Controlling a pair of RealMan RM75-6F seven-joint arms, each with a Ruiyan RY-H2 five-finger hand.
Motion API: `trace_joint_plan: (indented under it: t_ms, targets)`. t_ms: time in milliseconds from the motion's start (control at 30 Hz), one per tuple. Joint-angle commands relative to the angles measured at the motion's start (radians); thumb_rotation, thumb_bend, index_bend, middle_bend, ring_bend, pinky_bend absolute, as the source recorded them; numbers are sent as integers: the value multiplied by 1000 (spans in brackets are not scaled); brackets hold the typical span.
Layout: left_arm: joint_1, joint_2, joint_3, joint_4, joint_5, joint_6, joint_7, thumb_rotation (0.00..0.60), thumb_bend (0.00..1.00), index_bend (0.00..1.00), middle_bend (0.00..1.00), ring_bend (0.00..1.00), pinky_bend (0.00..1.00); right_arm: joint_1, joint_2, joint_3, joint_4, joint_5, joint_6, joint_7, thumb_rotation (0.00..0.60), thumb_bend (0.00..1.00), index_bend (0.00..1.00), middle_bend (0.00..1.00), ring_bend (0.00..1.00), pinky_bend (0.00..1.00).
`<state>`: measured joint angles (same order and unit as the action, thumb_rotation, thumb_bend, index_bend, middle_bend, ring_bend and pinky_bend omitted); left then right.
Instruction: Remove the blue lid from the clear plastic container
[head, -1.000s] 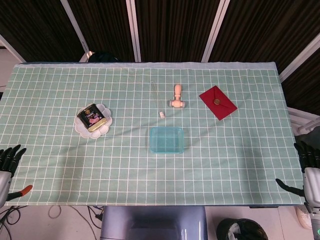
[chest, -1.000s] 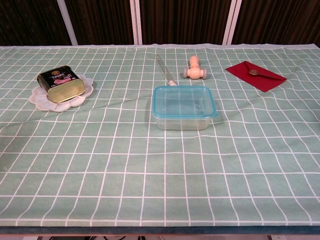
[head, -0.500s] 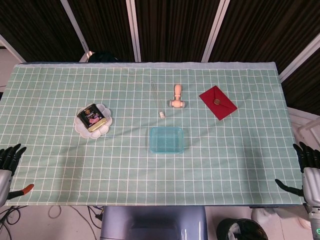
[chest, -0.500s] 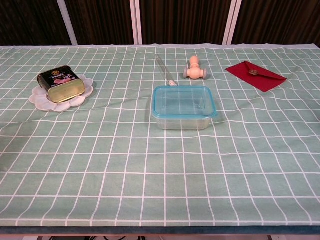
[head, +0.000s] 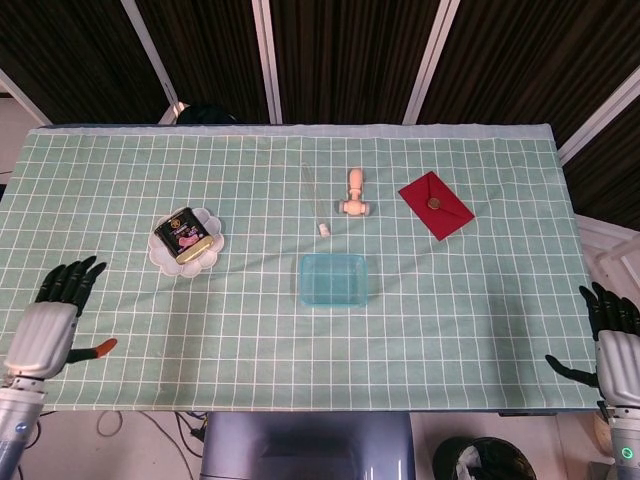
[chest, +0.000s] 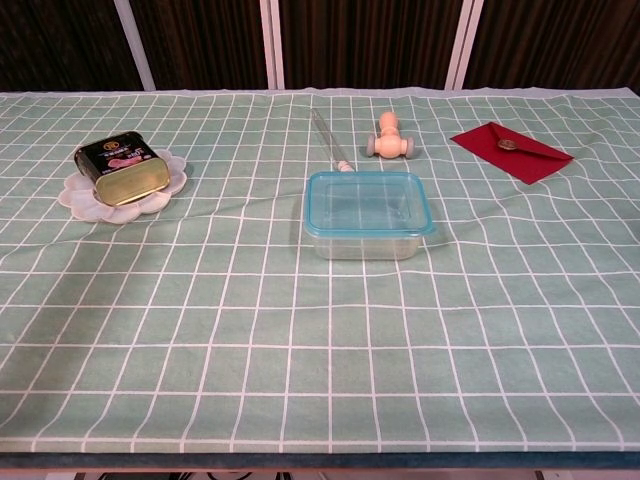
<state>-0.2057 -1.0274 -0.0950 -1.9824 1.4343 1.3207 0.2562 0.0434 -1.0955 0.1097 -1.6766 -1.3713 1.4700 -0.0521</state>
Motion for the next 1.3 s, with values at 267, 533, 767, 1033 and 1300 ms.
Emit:
trace_joint_plan:
  t_ms: [267,533,767,1033,1300]
  targets:
    - [-272,-165,-157,-136,-379,-177,359,600,0,0,0,0,47,2,-5,5,-6,16,-10,8,600,150,0,0,0,0]
    - [-494,-379,-227,-83,-688,-159,609,600,0,0,0,0,45,5,-7,9,-16,39,-24,7,600,151,0,0,0,0]
    - [-680,-568,-291,59,-916,-115,753,600,0,0,0,0,35,9,-6,16,-20,63,-38,10,600,151,0,0,0,0]
    - [-834,-734,-333,253,-1052,-107,808,600,0,0,0,0,0,12,-5,21,-26,84,-51,11,600,151,0,0,0,0]
    - [-919,-833,-357,390,-1124,-139,804,600,0,0,0,0,0,16,-2,22,-31,98,-64,11,600,151,0,0,0,0]
